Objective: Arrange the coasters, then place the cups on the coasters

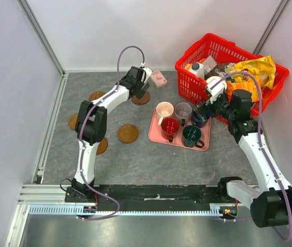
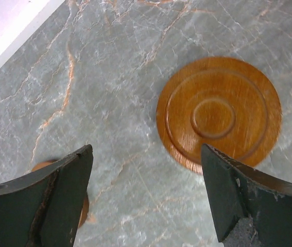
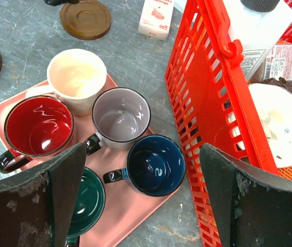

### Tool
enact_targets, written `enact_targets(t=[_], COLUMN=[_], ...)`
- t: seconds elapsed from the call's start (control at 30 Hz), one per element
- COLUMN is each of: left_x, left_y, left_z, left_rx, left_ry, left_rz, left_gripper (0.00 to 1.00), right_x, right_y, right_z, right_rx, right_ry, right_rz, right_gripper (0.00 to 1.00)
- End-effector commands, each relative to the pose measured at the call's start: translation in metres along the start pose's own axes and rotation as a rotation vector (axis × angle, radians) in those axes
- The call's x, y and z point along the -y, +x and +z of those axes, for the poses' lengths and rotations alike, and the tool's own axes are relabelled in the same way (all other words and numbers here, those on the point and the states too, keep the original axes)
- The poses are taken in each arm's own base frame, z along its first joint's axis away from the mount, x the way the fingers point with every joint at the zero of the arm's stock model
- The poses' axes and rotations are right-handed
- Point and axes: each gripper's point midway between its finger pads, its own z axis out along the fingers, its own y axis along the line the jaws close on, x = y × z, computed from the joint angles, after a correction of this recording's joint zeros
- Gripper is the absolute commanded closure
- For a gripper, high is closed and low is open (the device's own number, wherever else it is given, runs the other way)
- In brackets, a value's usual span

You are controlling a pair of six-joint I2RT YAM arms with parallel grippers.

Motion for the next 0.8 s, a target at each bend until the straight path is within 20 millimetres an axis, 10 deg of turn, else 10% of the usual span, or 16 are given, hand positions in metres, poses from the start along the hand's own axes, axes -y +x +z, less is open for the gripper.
enact_targets(t=[0.0, 0.4, 0.77], left_x=[0.005, 0.020, 0.021], left_y=[-0.006, 0.016, 0.084], left_z=[0.026, 0.056, 0.009], left_rx=[0.002, -0.074, -0.217], left_ry=[-0.035, -0.040, 0.029], left_rz=[-0.030, 0.040, 0.125], left_gripper=[0.09, 0.08, 0.08], right_x=[0.005, 0.009, -0.002], right_y=[-0.007, -0.002, -0.005], right_z=[0.000, 0.000, 0.004], right_rx=[0.028, 0.010, 0.023], right_ry=[0.021, 0.035, -0.016], right_rz=[-0.018, -0.026, -0.019], right_gripper=[0.02, 0.02, 0.02])
